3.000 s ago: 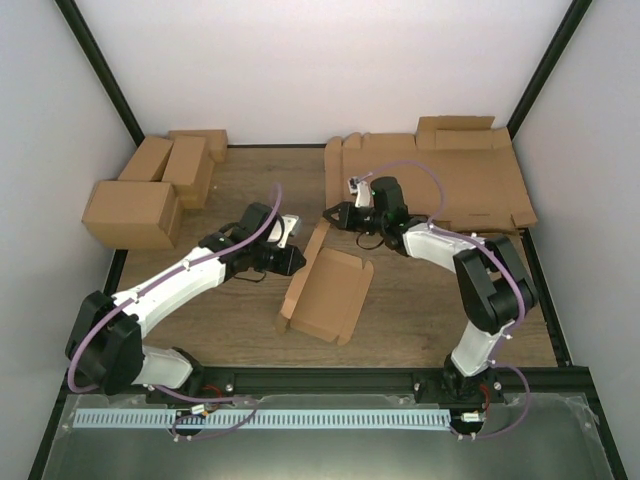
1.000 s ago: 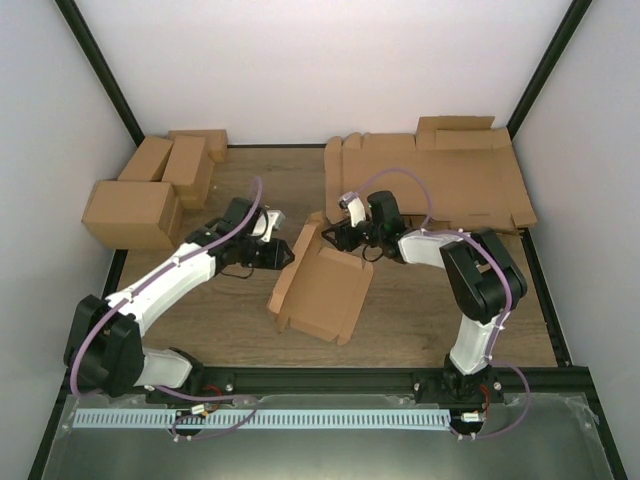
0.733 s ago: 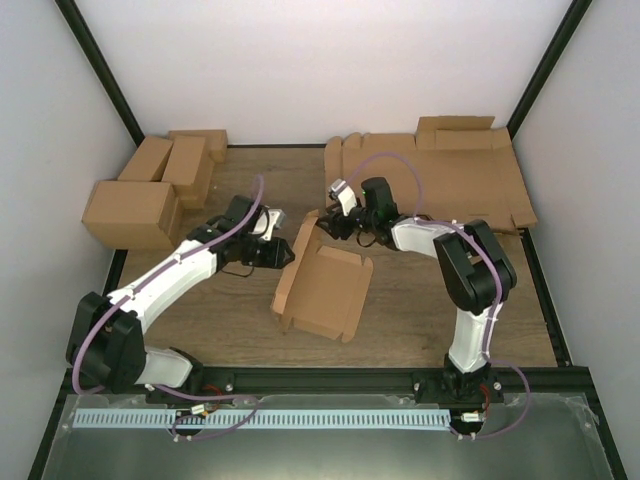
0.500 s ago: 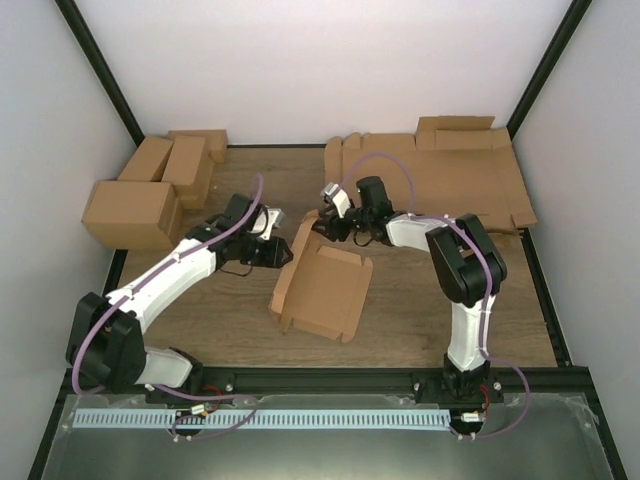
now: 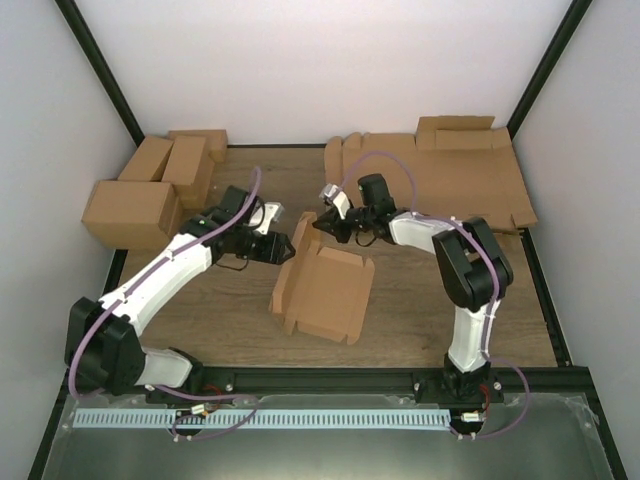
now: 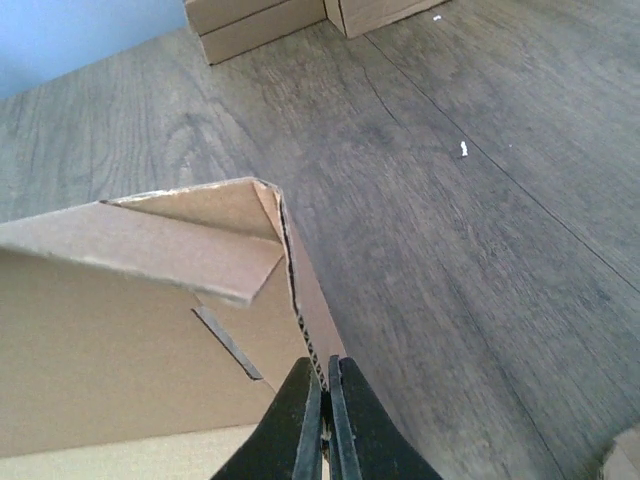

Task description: Fold the paper box

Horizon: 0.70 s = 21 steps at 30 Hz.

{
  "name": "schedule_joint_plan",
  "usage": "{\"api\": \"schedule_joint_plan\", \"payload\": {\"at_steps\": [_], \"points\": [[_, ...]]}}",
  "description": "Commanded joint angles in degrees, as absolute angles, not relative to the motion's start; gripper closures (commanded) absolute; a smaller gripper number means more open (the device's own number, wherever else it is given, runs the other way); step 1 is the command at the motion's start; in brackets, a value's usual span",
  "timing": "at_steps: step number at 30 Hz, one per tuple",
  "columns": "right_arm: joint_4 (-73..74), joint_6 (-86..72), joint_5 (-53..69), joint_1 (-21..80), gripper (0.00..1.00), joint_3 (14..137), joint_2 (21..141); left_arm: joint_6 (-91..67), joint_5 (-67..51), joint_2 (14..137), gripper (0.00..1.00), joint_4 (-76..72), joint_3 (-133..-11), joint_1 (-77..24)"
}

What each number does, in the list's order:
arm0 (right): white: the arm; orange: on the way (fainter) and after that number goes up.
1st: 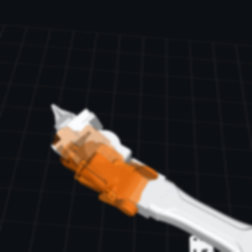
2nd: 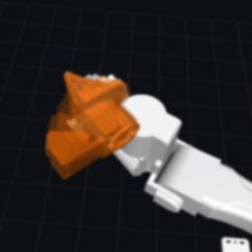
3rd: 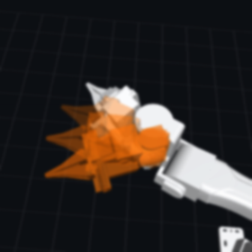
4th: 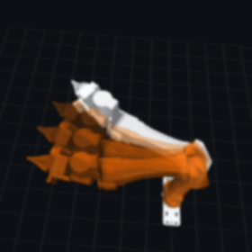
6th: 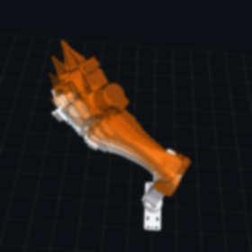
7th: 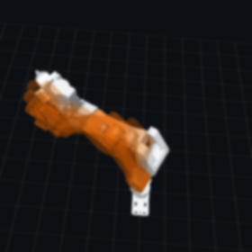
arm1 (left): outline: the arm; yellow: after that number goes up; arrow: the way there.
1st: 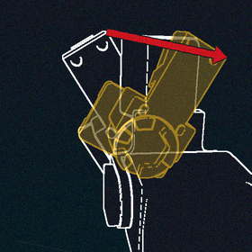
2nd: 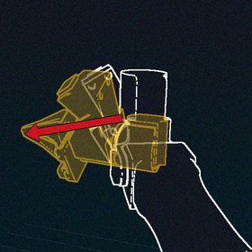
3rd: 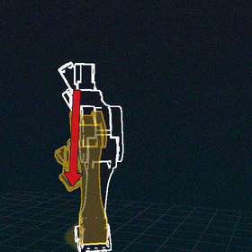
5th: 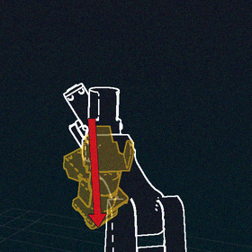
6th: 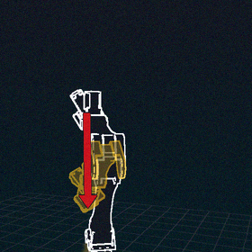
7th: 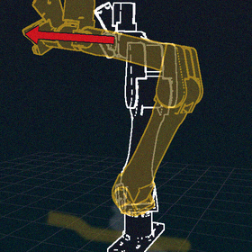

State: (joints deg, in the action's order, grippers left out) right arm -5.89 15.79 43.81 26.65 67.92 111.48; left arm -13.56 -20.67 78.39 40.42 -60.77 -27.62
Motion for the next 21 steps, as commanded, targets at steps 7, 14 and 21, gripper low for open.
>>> {"api": "schedule_joint_plan", "payload": {"at_steps": [7, 14, 21], "points": [[-4.84, 11.29, 36.94, 26.54, 0.99, 60.77, 94.92, -8.24, -19.68, 75.26, 0.0, 46.53, -68.22, -31.11], [0.26, 9.44, 35.13, 27.07, 0.99, 59.96, 88.71, -8.4, 1.2, 76.79, 0.17, 51.59, -76.1, -41.03], [5.53, 8.48, 33.12, 27.25, 0.99, 61.75, 86.83, -8.94, 16.68, 78.79, 0.63, 57.48, -82.19, -45.36]]}}
